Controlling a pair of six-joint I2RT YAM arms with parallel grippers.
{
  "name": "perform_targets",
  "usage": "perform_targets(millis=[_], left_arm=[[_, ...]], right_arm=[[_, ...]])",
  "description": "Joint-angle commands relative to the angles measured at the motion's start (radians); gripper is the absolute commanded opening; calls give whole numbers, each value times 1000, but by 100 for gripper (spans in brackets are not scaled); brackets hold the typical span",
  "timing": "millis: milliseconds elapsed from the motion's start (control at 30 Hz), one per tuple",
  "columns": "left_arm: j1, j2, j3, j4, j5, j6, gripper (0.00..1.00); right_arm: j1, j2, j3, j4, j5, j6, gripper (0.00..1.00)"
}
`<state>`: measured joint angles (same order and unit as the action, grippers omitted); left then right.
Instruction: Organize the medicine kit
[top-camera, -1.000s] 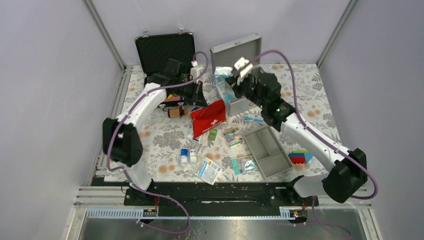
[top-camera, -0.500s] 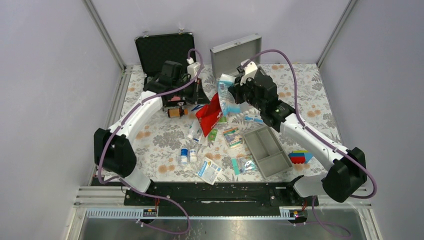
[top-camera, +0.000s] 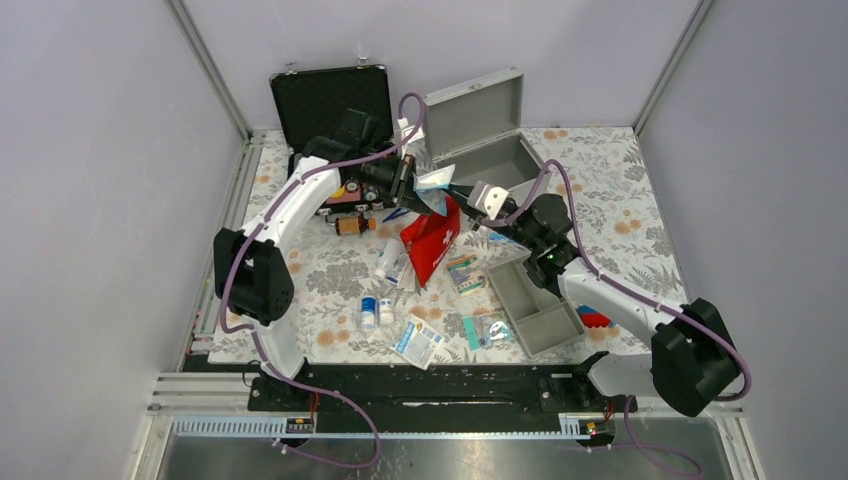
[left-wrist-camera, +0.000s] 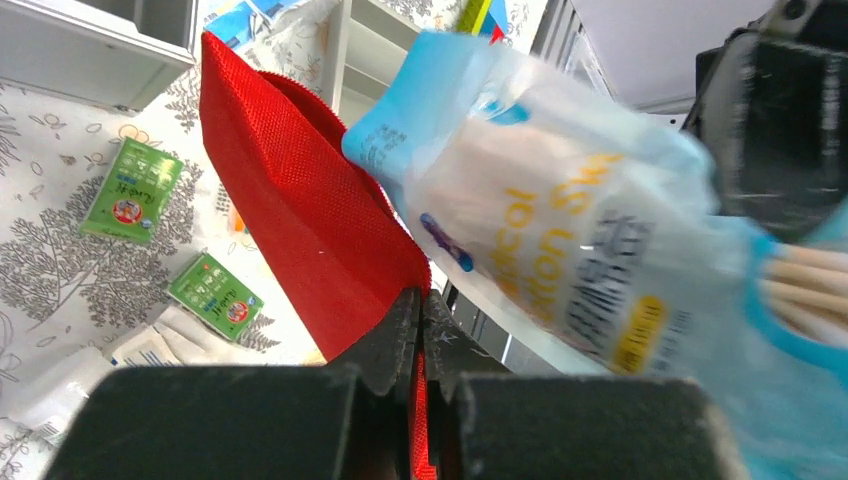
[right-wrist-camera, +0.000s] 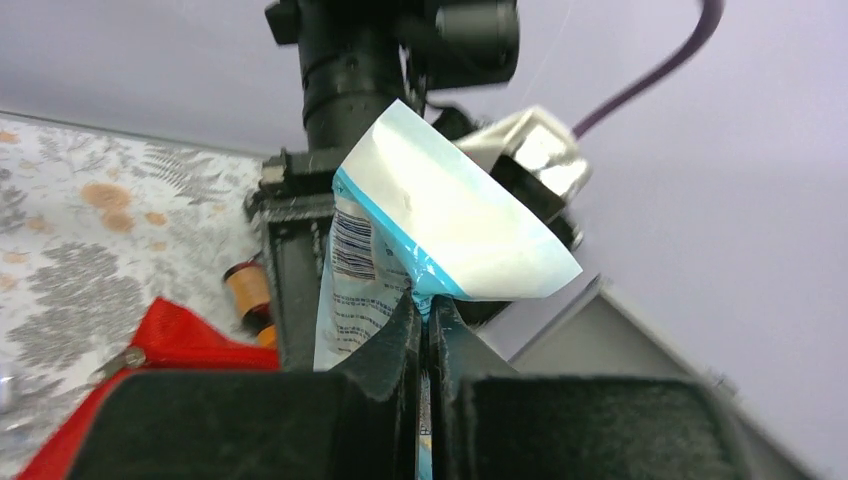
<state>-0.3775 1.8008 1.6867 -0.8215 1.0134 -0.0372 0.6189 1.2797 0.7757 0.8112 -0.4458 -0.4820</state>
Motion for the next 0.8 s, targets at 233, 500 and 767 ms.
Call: perform_targets(millis=[233,500,767], left_arm=[[17,-4,38,-45,96,50,0],[33,-8,-8,-45,51,55,0],[34,18,1,-14,48,14,0]], right_arm=[[4,92,15,358,-159,-179,0],[3,46,9,359,-120,-178,0],[2,-81,-16,91,-109,-168,0]])
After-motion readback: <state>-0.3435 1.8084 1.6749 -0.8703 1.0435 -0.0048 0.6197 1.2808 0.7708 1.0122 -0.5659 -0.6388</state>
